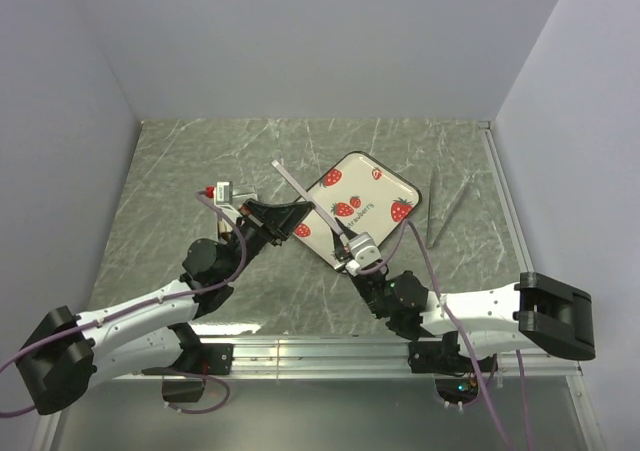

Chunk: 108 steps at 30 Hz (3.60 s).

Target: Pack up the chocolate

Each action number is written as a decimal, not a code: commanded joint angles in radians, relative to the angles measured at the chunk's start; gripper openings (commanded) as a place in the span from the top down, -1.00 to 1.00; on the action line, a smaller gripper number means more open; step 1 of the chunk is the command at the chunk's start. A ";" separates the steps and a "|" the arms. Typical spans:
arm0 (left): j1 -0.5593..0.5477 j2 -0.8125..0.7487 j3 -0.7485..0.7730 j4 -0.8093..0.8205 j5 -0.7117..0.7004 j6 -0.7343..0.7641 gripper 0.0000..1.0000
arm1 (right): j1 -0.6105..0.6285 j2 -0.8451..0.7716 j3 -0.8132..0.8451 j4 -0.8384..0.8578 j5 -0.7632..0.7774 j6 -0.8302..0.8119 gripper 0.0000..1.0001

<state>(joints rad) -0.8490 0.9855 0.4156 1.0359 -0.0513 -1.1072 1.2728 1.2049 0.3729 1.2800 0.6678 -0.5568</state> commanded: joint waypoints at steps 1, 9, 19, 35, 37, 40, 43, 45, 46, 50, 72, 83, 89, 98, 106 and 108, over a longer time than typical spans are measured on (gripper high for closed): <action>-0.010 -0.044 0.049 -0.072 0.013 0.055 0.99 | 0.008 0.013 0.008 0.160 0.073 -0.063 0.76; -0.022 -0.082 0.100 -0.290 -0.035 0.155 0.44 | 0.046 0.201 0.082 0.384 0.208 -0.364 1.00; -0.036 -0.061 0.218 -0.611 -0.156 0.303 0.04 | 0.069 0.352 0.187 0.486 0.308 -0.506 1.00; -0.035 0.044 0.287 -0.708 -0.234 0.360 -0.40 | 0.111 0.300 0.144 0.487 0.285 -0.494 1.00; -0.035 0.050 0.282 -0.709 -0.236 0.369 -0.33 | 0.112 0.297 0.144 0.486 0.289 -0.492 1.00; -0.036 0.061 0.279 -0.712 -0.239 0.371 -0.16 | 0.114 0.289 0.143 0.486 0.289 -0.488 1.00; -0.036 0.073 0.275 -0.702 -0.232 0.369 0.09 | 0.115 0.288 0.146 0.487 0.294 -0.488 1.00; -0.035 0.079 0.269 -0.686 -0.226 0.365 0.30 | 0.115 0.291 0.150 0.487 0.300 -0.494 0.97; -0.035 0.078 0.267 -0.679 -0.223 0.363 0.35 | 0.117 0.294 0.152 0.486 0.303 -0.496 0.93; -0.035 0.076 0.262 -0.659 -0.226 0.360 0.63 | 0.117 0.297 0.152 0.487 0.303 -0.497 0.74; 0.215 -0.037 0.223 -0.539 -0.041 0.342 0.99 | 0.128 -0.078 -0.055 0.138 0.161 -0.307 -0.26; 0.298 -0.134 0.149 -0.550 0.139 0.391 0.99 | 0.060 -0.506 -0.063 -0.336 -0.014 0.096 -0.29; 0.318 -0.176 0.129 -0.565 0.312 0.477 0.99 | -0.139 -0.561 0.030 -0.669 -0.299 0.383 -0.30; 0.384 -0.183 0.086 -0.461 0.616 0.449 0.99 | -0.341 -0.404 0.144 -0.769 -0.663 0.604 -0.29; 0.467 -0.134 0.046 -0.314 0.786 0.330 0.99 | -0.411 -0.414 0.161 -0.785 -0.821 0.712 -0.72; 0.478 -0.134 0.034 -0.297 0.798 0.297 0.99 | -0.437 -0.392 0.176 -0.806 -0.833 0.739 -0.78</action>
<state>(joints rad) -0.3912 0.8505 0.4644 0.6075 0.6556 -0.7429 0.8688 0.7937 0.4843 0.4881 -0.0883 0.1055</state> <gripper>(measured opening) 0.159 0.869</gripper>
